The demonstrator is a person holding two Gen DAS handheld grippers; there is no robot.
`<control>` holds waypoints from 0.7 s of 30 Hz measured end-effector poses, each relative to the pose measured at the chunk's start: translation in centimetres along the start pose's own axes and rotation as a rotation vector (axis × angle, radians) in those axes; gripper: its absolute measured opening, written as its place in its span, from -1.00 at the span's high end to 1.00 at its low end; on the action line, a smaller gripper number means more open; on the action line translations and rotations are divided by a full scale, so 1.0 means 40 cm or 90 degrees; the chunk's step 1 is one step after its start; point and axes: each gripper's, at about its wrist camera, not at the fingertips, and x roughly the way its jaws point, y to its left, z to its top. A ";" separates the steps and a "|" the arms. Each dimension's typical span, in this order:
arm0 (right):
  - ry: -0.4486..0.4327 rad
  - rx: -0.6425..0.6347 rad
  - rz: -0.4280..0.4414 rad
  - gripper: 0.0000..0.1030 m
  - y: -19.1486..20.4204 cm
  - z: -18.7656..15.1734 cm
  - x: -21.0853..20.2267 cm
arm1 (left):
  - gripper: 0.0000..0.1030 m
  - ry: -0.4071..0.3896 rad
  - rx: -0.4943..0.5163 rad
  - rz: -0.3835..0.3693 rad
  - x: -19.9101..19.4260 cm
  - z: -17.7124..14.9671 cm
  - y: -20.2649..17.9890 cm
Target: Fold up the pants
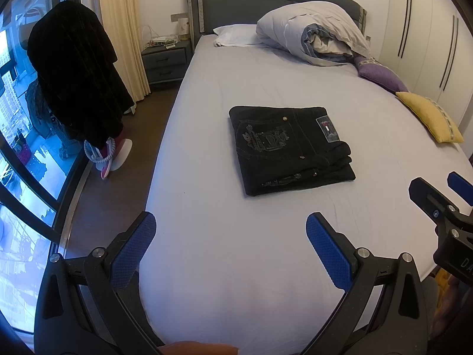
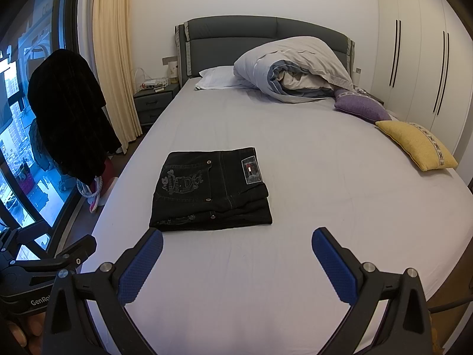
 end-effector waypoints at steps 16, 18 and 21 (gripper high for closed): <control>0.001 0.000 0.000 -1.00 -0.002 0.005 -0.002 | -1.00 0.010 0.006 -0.010 0.009 0.002 0.013; 0.002 -0.001 0.000 -1.00 -0.002 0.005 -0.002 | -1.00 0.011 0.005 -0.011 0.011 0.006 0.015; 0.002 -0.001 0.001 -1.00 -0.002 0.002 -0.002 | -1.00 0.013 0.006 -0.015 0.016 0.011 0.019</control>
